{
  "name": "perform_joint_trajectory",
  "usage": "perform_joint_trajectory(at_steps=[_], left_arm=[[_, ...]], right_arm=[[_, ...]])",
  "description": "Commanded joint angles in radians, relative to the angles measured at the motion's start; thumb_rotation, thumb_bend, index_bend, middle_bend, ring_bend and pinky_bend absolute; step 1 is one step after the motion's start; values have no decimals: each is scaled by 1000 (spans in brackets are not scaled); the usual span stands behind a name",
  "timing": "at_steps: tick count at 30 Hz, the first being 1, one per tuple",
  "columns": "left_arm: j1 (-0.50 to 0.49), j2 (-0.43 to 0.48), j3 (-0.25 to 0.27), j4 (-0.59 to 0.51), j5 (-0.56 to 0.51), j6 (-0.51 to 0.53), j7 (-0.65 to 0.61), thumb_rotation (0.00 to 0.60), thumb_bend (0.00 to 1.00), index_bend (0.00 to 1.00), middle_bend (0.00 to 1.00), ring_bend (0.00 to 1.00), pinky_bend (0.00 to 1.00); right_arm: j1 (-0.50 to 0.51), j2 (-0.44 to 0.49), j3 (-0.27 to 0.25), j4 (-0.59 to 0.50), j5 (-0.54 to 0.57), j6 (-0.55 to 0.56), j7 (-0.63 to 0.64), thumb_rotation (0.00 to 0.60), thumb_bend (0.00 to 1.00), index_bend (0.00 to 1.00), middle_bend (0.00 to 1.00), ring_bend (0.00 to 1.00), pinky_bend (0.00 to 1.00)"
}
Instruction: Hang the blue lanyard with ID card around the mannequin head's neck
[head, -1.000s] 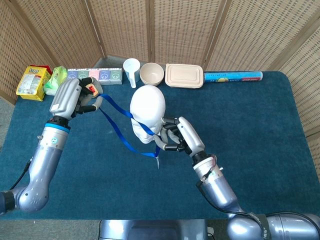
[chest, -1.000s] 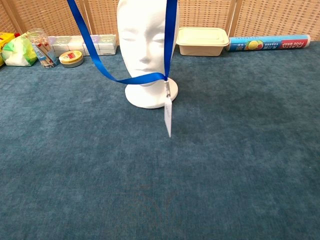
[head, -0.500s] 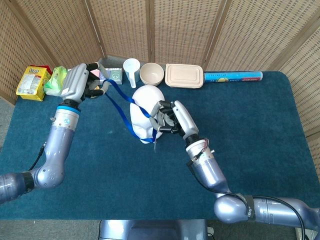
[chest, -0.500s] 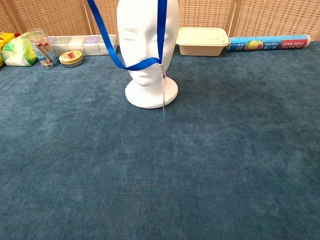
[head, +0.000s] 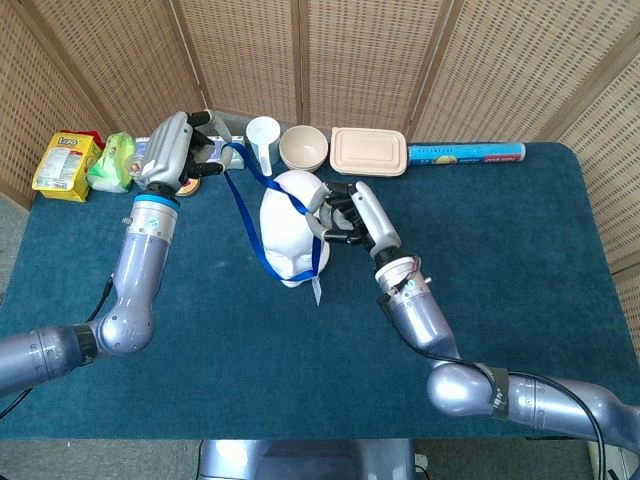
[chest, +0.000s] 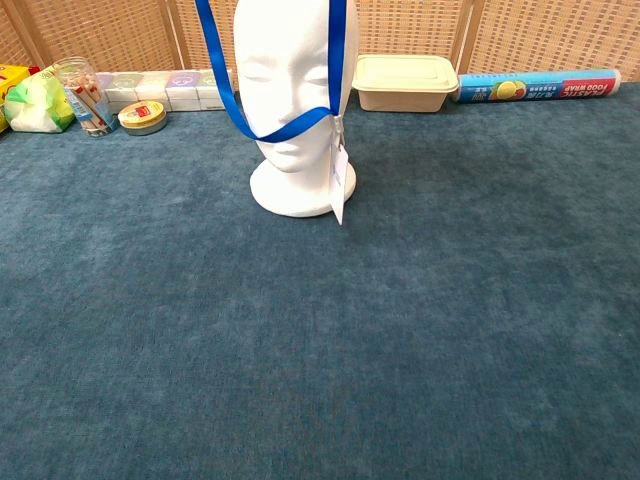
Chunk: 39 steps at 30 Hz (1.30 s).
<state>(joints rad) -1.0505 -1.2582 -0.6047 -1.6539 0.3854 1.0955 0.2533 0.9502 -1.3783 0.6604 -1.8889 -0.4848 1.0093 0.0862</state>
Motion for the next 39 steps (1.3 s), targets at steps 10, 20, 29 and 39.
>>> perform_joint_trajectory(at_steps=[10, 20, 29, 39], left_arm=[[-63, -92, -1, 156, -55, -16, 9, 600, 460, 602, 1000, 1000, 1000], [-63, -138, 26, 229, -31, -32, 3, 600, 460, 602, 1000, 1000, 1000], [-58, -159, 27, 257, -8, -41, -12, 600, 459, 602, 1000, 1000, 1000], [-58, -188, 33, 290, 12, -52, -17, 600, 458, 602, 1000, 1000, 1000]], right_arm=[[61, -8, -1, 139, 59, -84, 13, 571, 507, 663, 761, 983, 1000], [95, -23, -40, 204, 87, -115, -8, 571, 508, 663, 756, 974, 1000], [115, -35, -44, 256, 96, -126, -7, 570, 508, 663, 753, 970, 1000], [150, -70, -53, 359, 108, -171, -4, 568, 507, 664, 751, 962, 1000]])
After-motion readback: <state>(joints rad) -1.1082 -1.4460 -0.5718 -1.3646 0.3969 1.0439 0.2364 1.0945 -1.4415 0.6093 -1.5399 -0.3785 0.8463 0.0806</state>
